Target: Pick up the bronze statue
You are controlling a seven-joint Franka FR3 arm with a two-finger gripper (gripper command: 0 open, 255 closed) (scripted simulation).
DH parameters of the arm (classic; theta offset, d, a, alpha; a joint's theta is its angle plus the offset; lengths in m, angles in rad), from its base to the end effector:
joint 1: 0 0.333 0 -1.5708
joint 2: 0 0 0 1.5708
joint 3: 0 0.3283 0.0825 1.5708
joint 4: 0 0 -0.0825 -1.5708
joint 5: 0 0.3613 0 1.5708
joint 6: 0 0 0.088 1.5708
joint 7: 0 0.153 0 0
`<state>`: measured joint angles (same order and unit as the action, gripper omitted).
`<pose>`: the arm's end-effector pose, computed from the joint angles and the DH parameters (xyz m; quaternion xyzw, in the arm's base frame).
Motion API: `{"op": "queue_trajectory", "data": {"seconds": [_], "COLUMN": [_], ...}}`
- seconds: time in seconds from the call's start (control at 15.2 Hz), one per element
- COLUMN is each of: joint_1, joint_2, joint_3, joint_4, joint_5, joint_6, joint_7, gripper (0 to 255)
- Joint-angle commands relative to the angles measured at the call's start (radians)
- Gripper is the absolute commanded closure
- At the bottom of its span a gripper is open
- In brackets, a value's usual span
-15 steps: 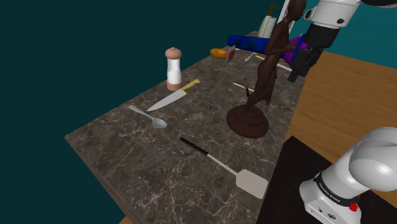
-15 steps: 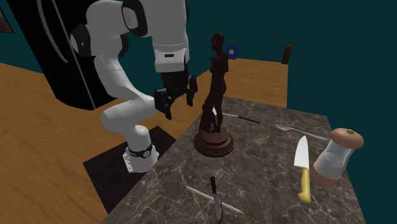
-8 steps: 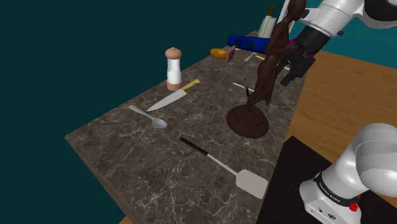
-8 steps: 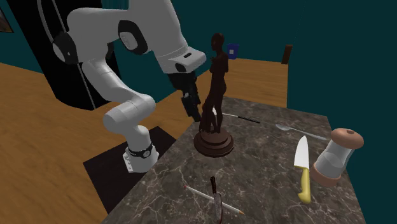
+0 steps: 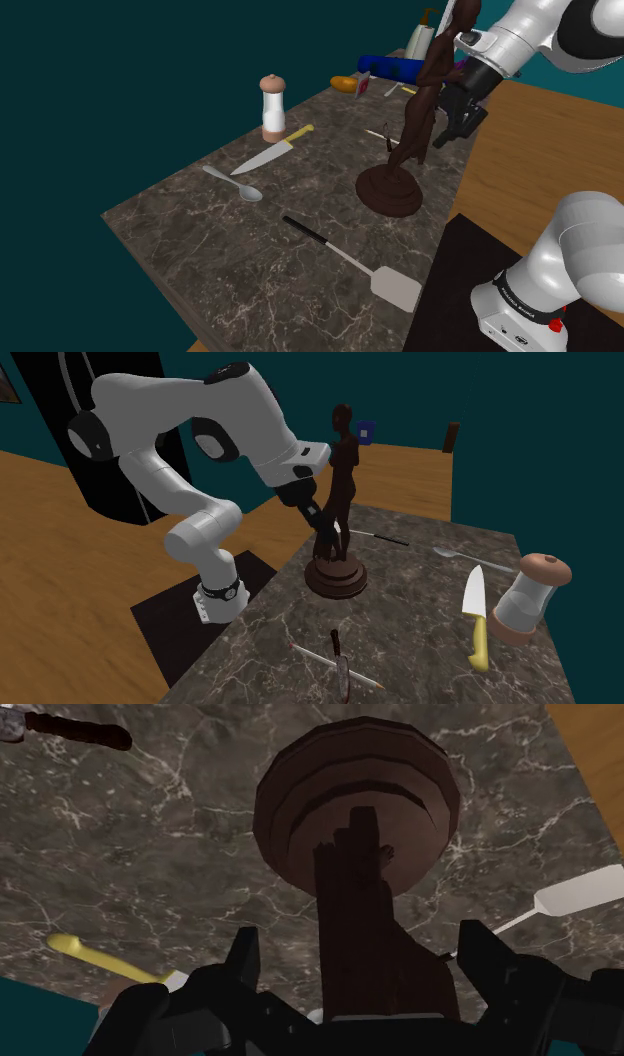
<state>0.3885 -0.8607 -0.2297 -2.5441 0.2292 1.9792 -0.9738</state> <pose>0.2987 0.0617 0.5302 -0.8218 -0.5176 -0.1978 0.1328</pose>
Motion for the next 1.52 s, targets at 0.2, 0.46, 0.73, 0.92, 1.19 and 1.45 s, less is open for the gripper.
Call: {"op": "queue_trajectory", "data": {"seconds": [0.2,0.46,0.73,0.92,1.19,1.45], "joint_1": [-0.001,-0.001,-0.001,0.001,0.004,0.007], "joint_2": [-0.004,-0.004,-0.004,-0.002,0.005,0.015], "joint_3": [-0.002,-0.003,-0.004,0.0,0.004,0.008], "joint_4": [-0.04,-0.04,-0.04,-0.012,0.045,0.103], "joint_5": [0.002,0.002,0.002,0.001,-0.001,-0.002], "joint_6": [0.035,0.036,0.035,0.01,-0.037,-0.082], "joint_7": [-0.012,-0.013,-0.013,-0.003,0.013,0.029], "gripper": [255,255,255,255,255,255]}}
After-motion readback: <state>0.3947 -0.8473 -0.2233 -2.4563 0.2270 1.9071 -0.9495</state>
